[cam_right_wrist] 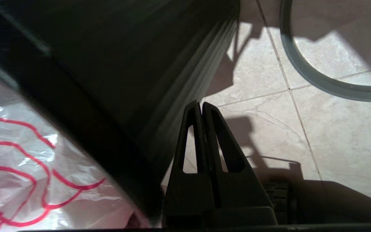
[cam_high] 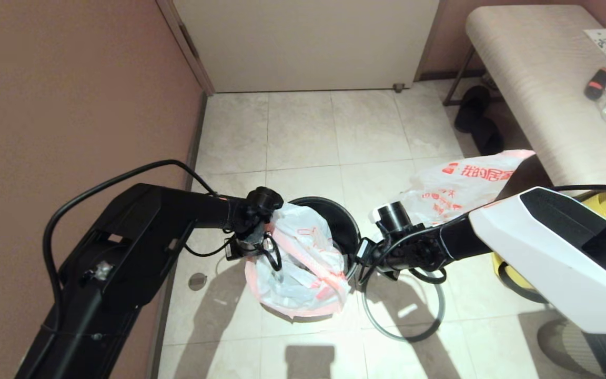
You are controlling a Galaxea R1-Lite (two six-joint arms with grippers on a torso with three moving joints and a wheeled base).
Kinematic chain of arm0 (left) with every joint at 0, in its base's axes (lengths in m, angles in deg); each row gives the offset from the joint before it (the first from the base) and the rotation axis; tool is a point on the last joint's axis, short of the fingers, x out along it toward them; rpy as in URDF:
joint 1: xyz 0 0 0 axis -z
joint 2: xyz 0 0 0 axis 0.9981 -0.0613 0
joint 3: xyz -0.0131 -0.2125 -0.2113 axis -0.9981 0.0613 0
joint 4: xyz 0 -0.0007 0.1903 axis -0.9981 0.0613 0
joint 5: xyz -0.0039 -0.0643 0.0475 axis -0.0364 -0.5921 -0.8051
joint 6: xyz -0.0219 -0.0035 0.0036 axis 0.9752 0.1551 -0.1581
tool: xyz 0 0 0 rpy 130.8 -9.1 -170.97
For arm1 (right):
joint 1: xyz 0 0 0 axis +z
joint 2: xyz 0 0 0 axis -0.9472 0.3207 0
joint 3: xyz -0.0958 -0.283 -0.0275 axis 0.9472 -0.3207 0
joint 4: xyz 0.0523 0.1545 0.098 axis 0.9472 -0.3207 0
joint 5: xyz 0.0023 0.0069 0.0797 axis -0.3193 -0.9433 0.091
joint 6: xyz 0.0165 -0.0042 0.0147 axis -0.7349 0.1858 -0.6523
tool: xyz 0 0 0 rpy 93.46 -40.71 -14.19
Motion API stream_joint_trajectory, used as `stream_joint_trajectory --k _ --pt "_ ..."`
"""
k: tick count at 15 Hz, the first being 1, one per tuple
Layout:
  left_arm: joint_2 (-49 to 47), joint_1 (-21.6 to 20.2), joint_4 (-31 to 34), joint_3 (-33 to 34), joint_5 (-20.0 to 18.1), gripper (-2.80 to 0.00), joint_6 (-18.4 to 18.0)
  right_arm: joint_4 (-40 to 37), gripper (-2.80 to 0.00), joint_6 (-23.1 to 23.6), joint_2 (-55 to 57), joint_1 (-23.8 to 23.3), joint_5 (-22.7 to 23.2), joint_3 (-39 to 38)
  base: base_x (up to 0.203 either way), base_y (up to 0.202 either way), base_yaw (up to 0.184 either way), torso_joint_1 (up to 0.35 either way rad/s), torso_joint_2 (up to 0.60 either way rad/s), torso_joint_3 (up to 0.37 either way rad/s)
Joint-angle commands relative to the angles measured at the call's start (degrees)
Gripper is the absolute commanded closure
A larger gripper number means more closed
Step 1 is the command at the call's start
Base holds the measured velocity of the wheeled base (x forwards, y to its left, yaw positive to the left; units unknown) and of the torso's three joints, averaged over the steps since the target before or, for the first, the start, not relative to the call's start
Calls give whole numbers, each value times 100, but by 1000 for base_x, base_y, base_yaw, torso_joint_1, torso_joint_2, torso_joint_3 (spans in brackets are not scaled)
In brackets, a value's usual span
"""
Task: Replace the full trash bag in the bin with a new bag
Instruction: Put the new garbage bag on the trash can
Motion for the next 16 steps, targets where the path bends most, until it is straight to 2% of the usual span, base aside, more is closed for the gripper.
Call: stream_joint_trajectory --k 1,5,9,11,13,15,16 --pt "-54 23 -3 15 12 0 34 4 0 -26 12 12 -1 -6 0 0 0 0 0 0" --pt "772 177 -38 383 -140 0 69 4 0 -26 -23 -67 2 -61 0 0 0 0 0 0" --pt "1592 347 -32 719 -914 0 215 7 0 -34 -157 -148 15 -149 0 0 0 0 0 0" --pt "1800 357 -19 830 -1037 0 221 11 0 -26 -146 -146 28 -149 0 0 0 0 0 0" --pt "1797 366 169 941 -1011 0 101 12 0 -26 -126 -146 28 -149 0 0 0 0 0 0" --pt "1775 347 929 963 -995 0 -280 12 0 -26 -112 -146 28 -141 0 0 0 0 0 0" --pt "1732 349 978 951 -985 0 -327 12 0 -26 -101 -146 28 -141 0 0 0 0 0 0"
